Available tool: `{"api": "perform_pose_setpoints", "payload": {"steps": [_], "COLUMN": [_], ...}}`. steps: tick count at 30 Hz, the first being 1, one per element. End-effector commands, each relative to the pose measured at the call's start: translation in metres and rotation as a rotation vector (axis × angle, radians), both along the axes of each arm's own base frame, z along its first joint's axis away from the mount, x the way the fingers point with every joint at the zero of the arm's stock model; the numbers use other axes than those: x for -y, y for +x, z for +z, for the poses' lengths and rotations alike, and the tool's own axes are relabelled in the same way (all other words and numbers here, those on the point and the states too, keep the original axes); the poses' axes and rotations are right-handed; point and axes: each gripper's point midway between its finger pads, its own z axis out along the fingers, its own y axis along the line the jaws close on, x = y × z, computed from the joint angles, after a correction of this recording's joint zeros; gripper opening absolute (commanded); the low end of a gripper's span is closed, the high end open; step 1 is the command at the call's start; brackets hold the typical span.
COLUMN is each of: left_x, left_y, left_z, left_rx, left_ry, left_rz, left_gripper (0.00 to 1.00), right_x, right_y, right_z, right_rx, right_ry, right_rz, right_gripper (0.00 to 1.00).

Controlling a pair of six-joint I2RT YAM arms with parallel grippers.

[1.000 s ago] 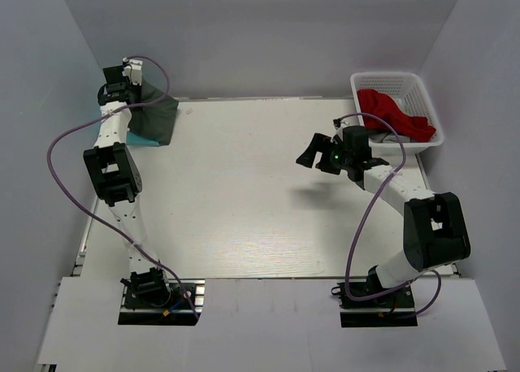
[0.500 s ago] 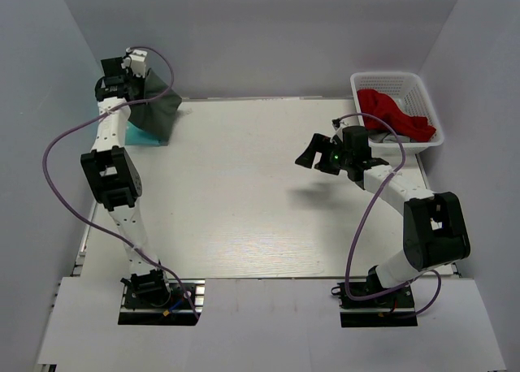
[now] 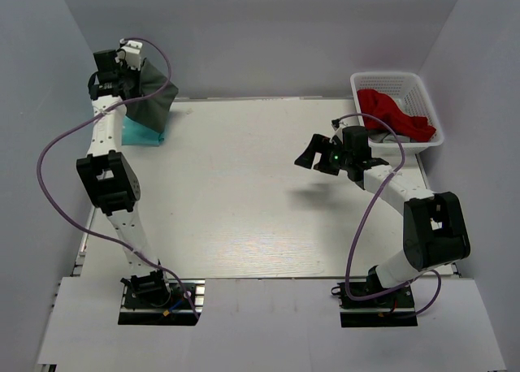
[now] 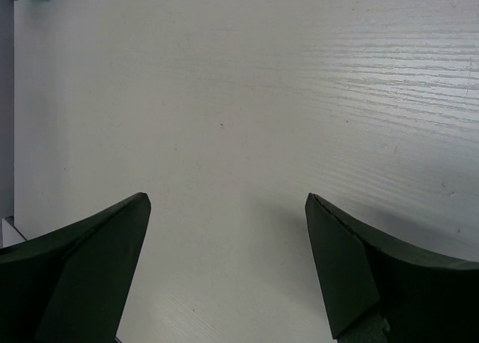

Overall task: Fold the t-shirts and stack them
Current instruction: Put the neatly folded tshirt into the corner of the board with the left arm

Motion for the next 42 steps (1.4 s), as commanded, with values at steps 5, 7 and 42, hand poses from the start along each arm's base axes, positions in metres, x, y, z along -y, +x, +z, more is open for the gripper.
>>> {"api": "perform_pose_setpoints", "payload": {"steps": [5,7,42], "left_x": [-0.025,-0.033,-0.033], "left_y": [0.007,0.01,0.006], "left_z": [-0.012,-0.02,-0.024], "left_rx": [0.004,-0.008,0.003], "left_ry": [0.031,0.033,-0.221], "left_rz": [0.059,0.078,0.209], "left_gripper": [0.0,0.0,0.99], "right_x": [-0.005,-0.005,-0.006], "right_y": [0.008,0.011,0.002], "right_z": [0.007,0.005,0.003], "right_rx": [0.002,-0.007,0.004], "right_ry": [0.011,0.011,0.022], "right_rz": [0.006,-0.002,-0.001], "right_gripper": [0.9,0.9,0.9]}}
